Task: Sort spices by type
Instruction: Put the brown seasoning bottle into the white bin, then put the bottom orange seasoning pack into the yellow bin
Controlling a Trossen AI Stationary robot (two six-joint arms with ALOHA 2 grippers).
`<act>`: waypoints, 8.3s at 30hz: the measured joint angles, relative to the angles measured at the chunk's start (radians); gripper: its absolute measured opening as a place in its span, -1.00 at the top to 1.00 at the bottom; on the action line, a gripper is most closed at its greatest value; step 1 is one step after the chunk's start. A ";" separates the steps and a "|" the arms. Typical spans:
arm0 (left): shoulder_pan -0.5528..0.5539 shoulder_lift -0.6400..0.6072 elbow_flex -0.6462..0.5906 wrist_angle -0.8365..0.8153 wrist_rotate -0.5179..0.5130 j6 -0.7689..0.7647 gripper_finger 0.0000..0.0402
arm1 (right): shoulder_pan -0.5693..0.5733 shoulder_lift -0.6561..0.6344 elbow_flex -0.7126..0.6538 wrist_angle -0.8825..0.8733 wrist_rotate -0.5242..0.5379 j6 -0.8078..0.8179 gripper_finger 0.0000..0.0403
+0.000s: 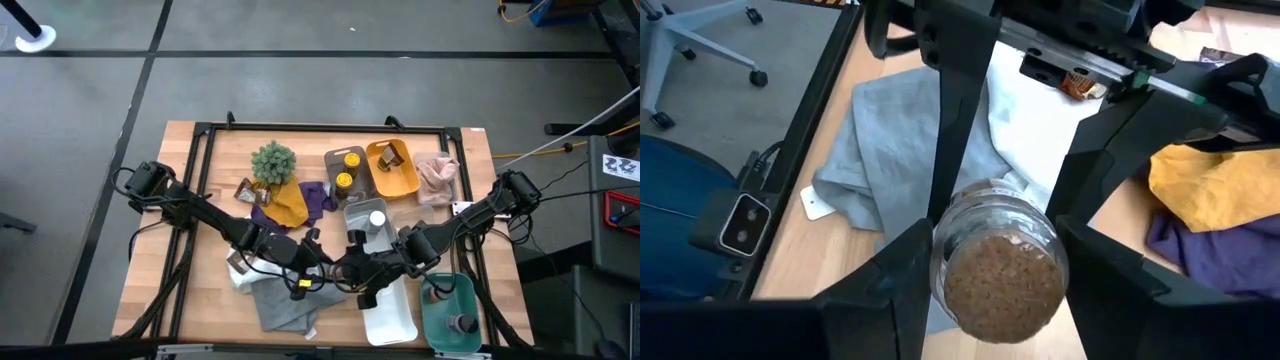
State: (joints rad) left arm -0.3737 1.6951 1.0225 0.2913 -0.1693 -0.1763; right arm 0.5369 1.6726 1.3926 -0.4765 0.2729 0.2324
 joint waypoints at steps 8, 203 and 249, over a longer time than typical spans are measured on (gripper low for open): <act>-0.002 0.000 0.000 0.003 -0.014 -0.002 -0.09 | -0.001 0.000 0.002 0.007 -0.004 0.005 0.09; -0.168 -0.191 0.000 -0.976 -0.249 -0.953 0.99 | 0.294 -0.015 -0.031 -0.284 0.287 0.360 -0.33; 0.427 -0.199 0.000 0.059 0.286 -0.587 1.00 | 0.169 -0.042 -0.033 -0.293 1.024 -0.219 -0.33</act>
State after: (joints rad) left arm 0.0531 1.4960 1.0225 0.3499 0.1166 -0.7636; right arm 0.7064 1.6303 1.3598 -0.7693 1.2968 0.0133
